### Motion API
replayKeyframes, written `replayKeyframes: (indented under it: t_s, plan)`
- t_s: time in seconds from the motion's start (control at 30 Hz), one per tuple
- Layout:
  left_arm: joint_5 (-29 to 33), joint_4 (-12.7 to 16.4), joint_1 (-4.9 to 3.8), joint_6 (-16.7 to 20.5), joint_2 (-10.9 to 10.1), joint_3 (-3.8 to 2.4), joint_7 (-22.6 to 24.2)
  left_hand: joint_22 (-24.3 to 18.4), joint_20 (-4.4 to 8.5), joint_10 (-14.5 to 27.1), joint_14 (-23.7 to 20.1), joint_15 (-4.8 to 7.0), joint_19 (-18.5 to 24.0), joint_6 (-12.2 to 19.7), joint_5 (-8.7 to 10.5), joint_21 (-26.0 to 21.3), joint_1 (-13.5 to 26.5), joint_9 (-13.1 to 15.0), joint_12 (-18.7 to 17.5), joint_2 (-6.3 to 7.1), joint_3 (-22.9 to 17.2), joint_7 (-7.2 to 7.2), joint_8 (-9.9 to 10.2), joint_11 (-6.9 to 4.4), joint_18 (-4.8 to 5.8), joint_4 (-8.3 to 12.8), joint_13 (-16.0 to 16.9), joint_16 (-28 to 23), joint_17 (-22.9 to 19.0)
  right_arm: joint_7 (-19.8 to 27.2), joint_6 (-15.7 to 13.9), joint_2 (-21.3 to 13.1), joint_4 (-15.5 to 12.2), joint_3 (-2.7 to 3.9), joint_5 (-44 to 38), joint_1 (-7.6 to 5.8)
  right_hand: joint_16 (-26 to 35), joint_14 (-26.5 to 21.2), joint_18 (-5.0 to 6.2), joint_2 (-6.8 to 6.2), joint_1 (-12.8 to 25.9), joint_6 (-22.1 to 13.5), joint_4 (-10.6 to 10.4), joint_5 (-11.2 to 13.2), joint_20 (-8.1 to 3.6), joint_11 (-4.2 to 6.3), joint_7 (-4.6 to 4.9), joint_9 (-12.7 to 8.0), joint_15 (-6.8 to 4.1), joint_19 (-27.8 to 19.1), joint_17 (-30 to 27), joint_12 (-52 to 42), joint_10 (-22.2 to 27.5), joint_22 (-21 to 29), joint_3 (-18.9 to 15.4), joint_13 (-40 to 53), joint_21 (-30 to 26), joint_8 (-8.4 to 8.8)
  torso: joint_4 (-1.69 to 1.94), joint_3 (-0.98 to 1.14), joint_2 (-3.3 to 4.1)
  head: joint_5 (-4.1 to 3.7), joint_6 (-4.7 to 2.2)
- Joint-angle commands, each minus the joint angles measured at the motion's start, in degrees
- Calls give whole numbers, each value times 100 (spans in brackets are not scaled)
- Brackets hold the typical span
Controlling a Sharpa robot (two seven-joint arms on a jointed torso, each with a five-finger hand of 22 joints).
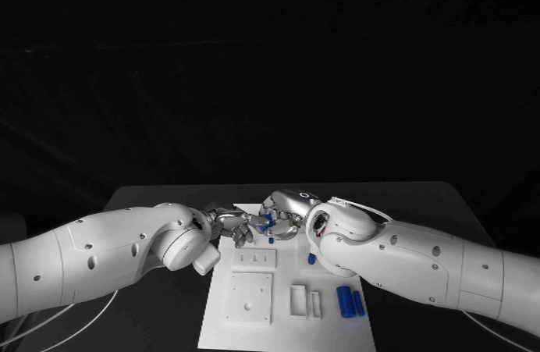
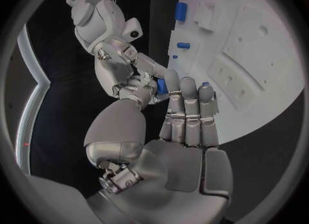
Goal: Assemble the parts on the task board
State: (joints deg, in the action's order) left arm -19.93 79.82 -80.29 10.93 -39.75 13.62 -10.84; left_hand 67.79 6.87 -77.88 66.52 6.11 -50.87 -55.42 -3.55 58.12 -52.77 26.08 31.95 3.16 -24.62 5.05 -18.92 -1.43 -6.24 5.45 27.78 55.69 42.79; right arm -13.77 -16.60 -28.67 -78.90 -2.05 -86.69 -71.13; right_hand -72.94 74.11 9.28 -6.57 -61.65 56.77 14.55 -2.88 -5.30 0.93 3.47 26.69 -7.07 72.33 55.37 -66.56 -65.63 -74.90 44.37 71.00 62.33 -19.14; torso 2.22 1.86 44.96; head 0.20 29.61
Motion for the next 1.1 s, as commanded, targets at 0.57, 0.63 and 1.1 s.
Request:
replayKeyframes:
  t_s: [0.57,0.63,1.1]
  plan:
    - [-63,1,-7,-129,41,-7,-36,-9,437,40,-33,1,39,-167,-643,69,-143,35,77,-416,-132,-17,40,-5,159,535,29,98,-106,-11,124,44,16,-11,-62,33,25,8,572,53,19,209,4,-3,-21,24,174,119,-26,9,6,-5,-1,-62,41,-7,11,-78,-6,5,-1,23,30]
    - [-56,0,-7,-129,39,-7,-35,-10,441,37,-34,1,38,-198,-756,74,-168,46,82,-510,-172,-20,31,-13,167,619,29,109,-119,-16,132,47,27,-12,-62,37,26,8,572,54,19,209,4,-3,-21,24,174,119,-26,9,5,-7,-2,-61,43,-6,11,-78,-6,4,-1,22,34]
    - [-42,-8,-6,-151,11,-7,-46,-40,472,-33,-4,17,0,-642,-301,111,-144,246,106,-460,-859,-132,-162,-103,214,608,14,196,-224,-32,158,42,74,-15,-72,51,29,10,572,53,24,210,10,-6,-18,24,174,120,-26,11,5,1,5,-59,56,-11,8,-76,-3,4,-1,8,38]
